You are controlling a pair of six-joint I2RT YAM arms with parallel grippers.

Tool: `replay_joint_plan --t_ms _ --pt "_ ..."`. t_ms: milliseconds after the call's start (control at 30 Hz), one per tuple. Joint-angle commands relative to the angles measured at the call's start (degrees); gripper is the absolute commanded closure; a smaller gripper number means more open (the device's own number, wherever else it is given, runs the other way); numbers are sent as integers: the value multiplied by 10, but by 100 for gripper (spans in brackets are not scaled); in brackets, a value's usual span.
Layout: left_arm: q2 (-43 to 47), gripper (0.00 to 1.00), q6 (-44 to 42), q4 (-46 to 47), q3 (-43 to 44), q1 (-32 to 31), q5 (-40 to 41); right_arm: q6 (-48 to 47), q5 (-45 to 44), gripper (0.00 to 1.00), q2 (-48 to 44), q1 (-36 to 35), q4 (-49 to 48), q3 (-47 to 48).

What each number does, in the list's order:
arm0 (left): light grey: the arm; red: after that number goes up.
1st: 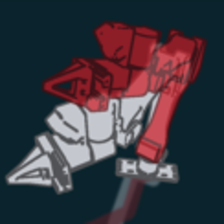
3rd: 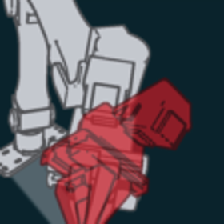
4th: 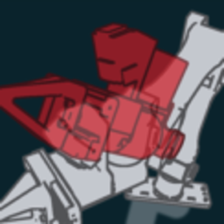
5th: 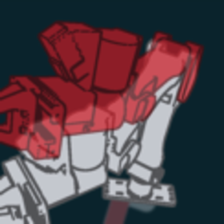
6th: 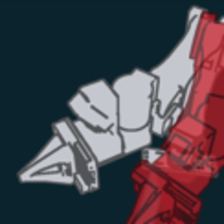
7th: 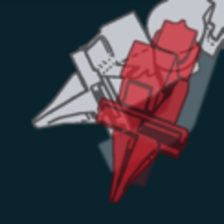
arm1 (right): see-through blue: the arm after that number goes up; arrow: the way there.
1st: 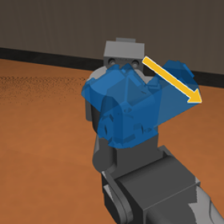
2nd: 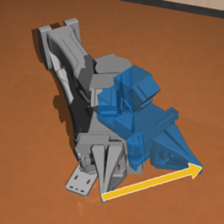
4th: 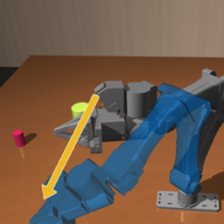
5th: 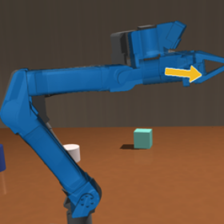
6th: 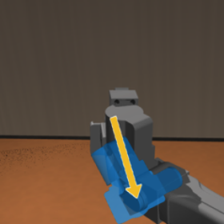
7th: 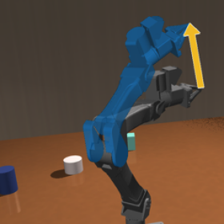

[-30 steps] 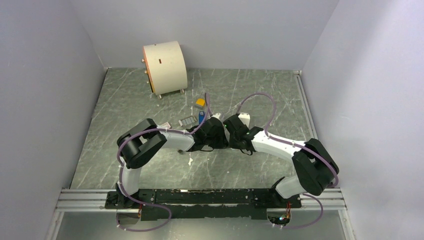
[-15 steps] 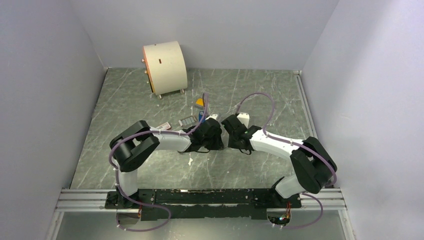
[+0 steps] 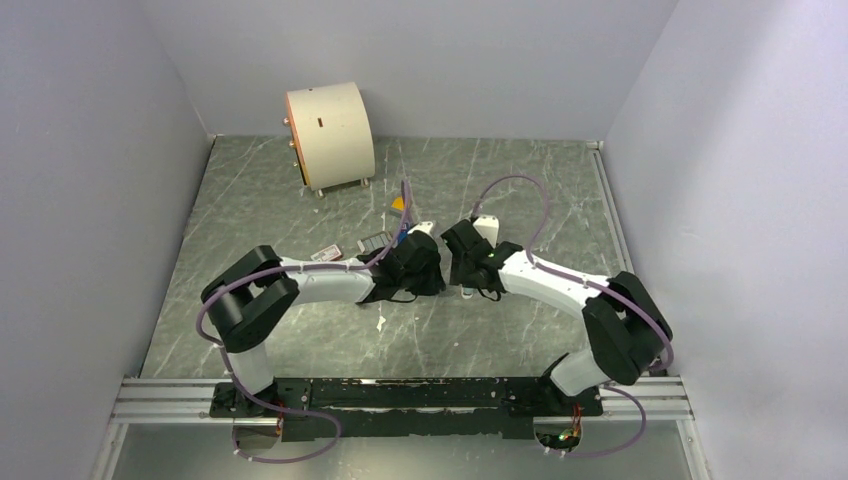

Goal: Load the staples into the stapler

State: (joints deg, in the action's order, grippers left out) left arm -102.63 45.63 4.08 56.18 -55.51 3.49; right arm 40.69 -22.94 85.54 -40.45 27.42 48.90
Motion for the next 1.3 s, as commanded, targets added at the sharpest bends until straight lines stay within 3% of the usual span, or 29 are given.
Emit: replay_joint_plan --t_ms 0,200,400,467,533,600,667,1033,1267 --pt "34 83 -20 -4 -2 -3 12 -12 -14 41 -44 3 -4 10" --pt "110 79 -57 -28 -9 -4 46 -41 -11 35 -116 5 -22 -13" --pt "249 70 -91 -165 -25 -4 195 -75 -50 32 -209 8 19 -13" --pt "301 59 -100 -212 -23 -4 229 -89 -65 29 -251 7 33 -5" --pt "361 38 -114 -236 -26 -4 248 -103 -79 20 -289 8 48 6" --pt "427 26 -132 -256 -29 -4 263 -117 -93 10 -326 8 61 22" --pt "487 5 -151 -287 -21 -4 284 -125 -109 1 -362 8 73 43" --pt "662 5 -123 -513 78 -4 444 -151 -227 0 -479 7 143 124" --pt "716 7 -148 -550 117 -4 482 -155 -234 0 -523 7 147 143"
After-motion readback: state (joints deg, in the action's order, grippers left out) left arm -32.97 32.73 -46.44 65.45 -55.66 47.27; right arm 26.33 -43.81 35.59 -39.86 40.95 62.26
